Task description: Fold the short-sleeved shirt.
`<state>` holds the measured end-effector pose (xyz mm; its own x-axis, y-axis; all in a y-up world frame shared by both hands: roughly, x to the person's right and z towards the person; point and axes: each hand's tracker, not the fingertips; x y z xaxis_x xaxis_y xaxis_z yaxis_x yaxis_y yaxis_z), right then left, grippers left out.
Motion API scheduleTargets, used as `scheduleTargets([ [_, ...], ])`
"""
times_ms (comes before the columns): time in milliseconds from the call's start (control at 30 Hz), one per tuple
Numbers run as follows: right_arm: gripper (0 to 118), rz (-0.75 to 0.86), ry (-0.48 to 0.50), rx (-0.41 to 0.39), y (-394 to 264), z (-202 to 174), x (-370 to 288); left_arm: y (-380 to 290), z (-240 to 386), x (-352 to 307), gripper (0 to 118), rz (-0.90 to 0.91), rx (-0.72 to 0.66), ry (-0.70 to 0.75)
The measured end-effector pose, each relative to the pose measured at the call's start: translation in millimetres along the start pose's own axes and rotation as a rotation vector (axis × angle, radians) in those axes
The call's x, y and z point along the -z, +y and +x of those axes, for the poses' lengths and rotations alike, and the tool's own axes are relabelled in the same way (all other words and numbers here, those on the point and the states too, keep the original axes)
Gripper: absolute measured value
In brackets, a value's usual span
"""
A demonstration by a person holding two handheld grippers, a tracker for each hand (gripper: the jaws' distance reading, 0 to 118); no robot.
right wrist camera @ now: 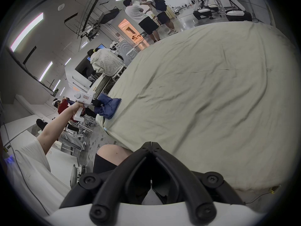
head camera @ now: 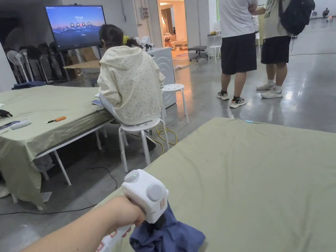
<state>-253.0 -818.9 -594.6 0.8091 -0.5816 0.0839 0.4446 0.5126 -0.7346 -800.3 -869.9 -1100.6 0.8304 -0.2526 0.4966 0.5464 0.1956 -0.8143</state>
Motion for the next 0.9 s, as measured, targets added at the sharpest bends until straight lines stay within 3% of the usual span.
scheduleTargets([
  [167,0,-0.026,-0.036,-0.044,0.6,-4.0,-0.4,1.7,-6.4,14.7,18,-0.009,-0.004,0.023],
  [233,0,-0.031,-0.048,-0.057,0.4,-5.8,1.9,0.7,-3.1,14.2,27,0.009,-0.002,0.057],
  [300,0,-0.036,-0.049,-0.058,0.9,-2.0,2.0,-2.6,1.1,9.2,85,0.033,0.011,0.157],
  [333,0,-0.036,-0.050,-0.064,1.3,-2.6,2.9,-6.2,2.1,3.4,104,0.063,0.022,0.164],
  [367,0,-0.034,-0.052,-0.073,1.9,-3.4,3.5,-9.6,1.8,-5.6,109,0.133,0.014,0.127],
  [467,0,-0.017,-0.063,-0.127,7.7,-2.3,1.7,-24.5,12.2,-40.2,109,0.288,-0.062,0.114],
  [567,0,0.018,-0.086,-0.160,14.7,-0.9,-2.1,-46.0,47.6,-72.7,109,0.439,0.018,0.217],
  [600,0,0.031,-0.089,-0.162,17.3,0.6,-3.6,-54.4,61.5,-81.9,105,0.480,0.018,0.257],
  [633,0,0.050,-0.103,-0.169,20.8,1.5,-5.3,-61.3,76.1,-95.5,93,0.538,0.018,0.246],
  [667,0,0.080,-0.128,-0.184,24.8,1.0,-7.2,-68.4,90.0,-111.2,61,0.609,0.010,0.175],
  [733,0,0.116,-0.144,-0.199,31.7,1.1,-11.2,-77.1,120.0,-137.4,9,0.720,-0.068,0.076],
  [767,0,0.149,-0.165,-0.219,35.0,-0.1,-13.6,-79.9,135.4,-151.5,0,0.773,-0.111,0.048],
  [833,0,0.197,-0.183,-0.241,41.4,-11.4,-19.0,-84.9,166.0,-180.2,0,0.901,-0.179,-0.014],
  [900,0,0.252,-0.249,-0.290,44.2,-17.2,-23.2,-86.2,199.5,-209.9,0,0.994,-0.163,-0.086],
])
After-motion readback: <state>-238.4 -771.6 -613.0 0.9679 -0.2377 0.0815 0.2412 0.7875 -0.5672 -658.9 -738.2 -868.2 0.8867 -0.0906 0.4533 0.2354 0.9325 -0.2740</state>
